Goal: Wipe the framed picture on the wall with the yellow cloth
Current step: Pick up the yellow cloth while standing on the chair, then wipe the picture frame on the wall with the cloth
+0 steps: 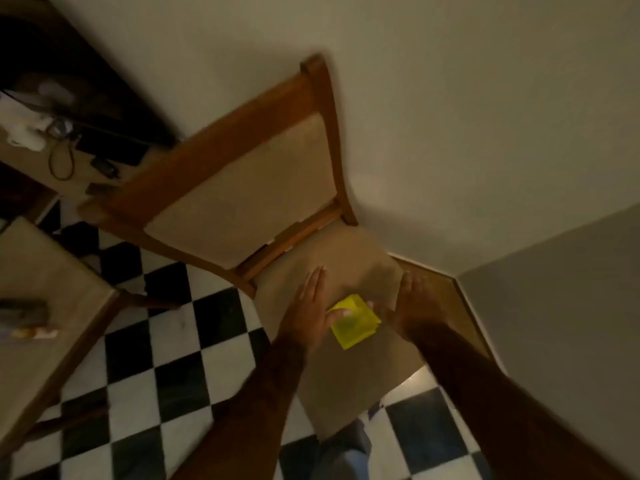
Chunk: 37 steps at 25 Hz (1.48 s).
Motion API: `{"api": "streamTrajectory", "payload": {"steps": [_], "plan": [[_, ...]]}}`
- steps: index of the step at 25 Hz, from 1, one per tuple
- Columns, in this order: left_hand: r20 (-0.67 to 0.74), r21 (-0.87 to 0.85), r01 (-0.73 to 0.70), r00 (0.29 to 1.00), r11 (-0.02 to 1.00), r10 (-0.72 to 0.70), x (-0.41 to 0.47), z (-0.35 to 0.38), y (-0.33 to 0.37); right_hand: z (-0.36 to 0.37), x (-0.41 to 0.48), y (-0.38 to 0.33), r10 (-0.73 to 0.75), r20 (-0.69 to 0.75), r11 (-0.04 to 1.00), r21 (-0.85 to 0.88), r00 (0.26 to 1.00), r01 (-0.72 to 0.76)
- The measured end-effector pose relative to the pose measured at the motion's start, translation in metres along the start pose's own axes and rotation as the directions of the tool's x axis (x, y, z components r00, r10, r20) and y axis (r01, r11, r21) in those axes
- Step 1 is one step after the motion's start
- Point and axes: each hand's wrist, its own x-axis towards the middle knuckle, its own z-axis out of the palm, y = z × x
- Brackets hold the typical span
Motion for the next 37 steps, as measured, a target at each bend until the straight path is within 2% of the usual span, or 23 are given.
{"api": "streamTrajectory", "payload": {"steps": [2, 4, 6, 9, 13, 16, 18, 20, 23, 26, 31, 34, 37], "plan": [[0.08, -0.018, 0.04, 0.996, 0.999, -0.038, 0.016, 0.039, -0.015, 0.042, 0.021, 0.005, 0.038, 0.179, 0.997, 0.066, 0.983, -0.051], [0.145, -0.023, 0.155, 0.978, 0.988, -0.15, 0.02, 0.074, -0.029, 0.08, 0.032, 0.009, 0.041, 0.313, 0.984, 0.153, 0.949, -0.093], [0.169, -0.047, 0.238, 0.959, 0.97, -0.227, 0.022, 0.107, -0.036, 0.112, 0.042, 0.01, 0.002, 0.313, 0.975, 0.211, 0.95, -0.072], [0.141, -0.111, 0.301, 0.948, 0.947, -0.285, 0.028, 0.129, -0.041, 0.133, 0.052, 0.007, -0.013, 0.24, 0.949, 0.309, 0.971, -0.063], [0.22, -0.31, 0.426, 0.902, 0.85, -0.372, 0.044, 0.124, -0.048, 0.125, 0.061, 0.014, 0.036, 0.363, 0.827, 0.512, 0.931, -0.232], [0.334, -0.563, 0.466, 0.884, 0.683, -0.327, 0.048, 0.093, -0.034, 0.094, 0.051, 0.019, 0.134, 0.377, 0.687, 0.631, 0.916, -0.36], [0.368, -0.695, 0.451, 0.892, 0.56, -0.262, 0.051, 0.066, -0.017, 0.068, 0.039, 0.021, 0.138, 0.344, 0.651, 0.676, 0.929, -0.346], [0.384, -0.767, 0.424, 0.905, 0.482, -0.186, 0.057, 0.032, 0.011, 0.032, 0.021, 0.021, 0.119, 0.292, 0.612, 0.731, 0.949, -0.302], [0.397, -0.801, 0.374, 0.916, 0.467, -0.053, 0.06, -0.024, 0.061, -0.035, -0.012, 0.026, 0.06, 0.17, 0.461, 0.869, 0.984, -0.178], [0.356, -0.815, 0.273, 0.932, 0.511, 0.071, 0.054, -0.083, 0.119, -0.115, -0.055, 0.038, 0.121, 0.02, 0.345, 0.937, 0.993, -0.061], [0.178, -0.849, 0.05, 0.964, 0.526, 0.197, 0.03, -0.168, 0.222, -0.221, -0.138, 0.066, 0.209, -0.187, 0.33, 0.938, 0.96, 0.111], [0.063, -0.897, -0.068, 0.958, 0.437, 0.28, 0.004, -0.213, 0.288, -0.28, -0.198, 0.084, 0.249, -0.284, 0.276, 0.937, 0.926, 0.214], [-0.034, -0.925, -0.165, 0.933, 0.341, 0.358, -0.026, -0.25, 0.347, -0.336, -0.258, 0.099, 0.274, -0.399, 0.309, 0.898, 0.875, 0.312]]}}
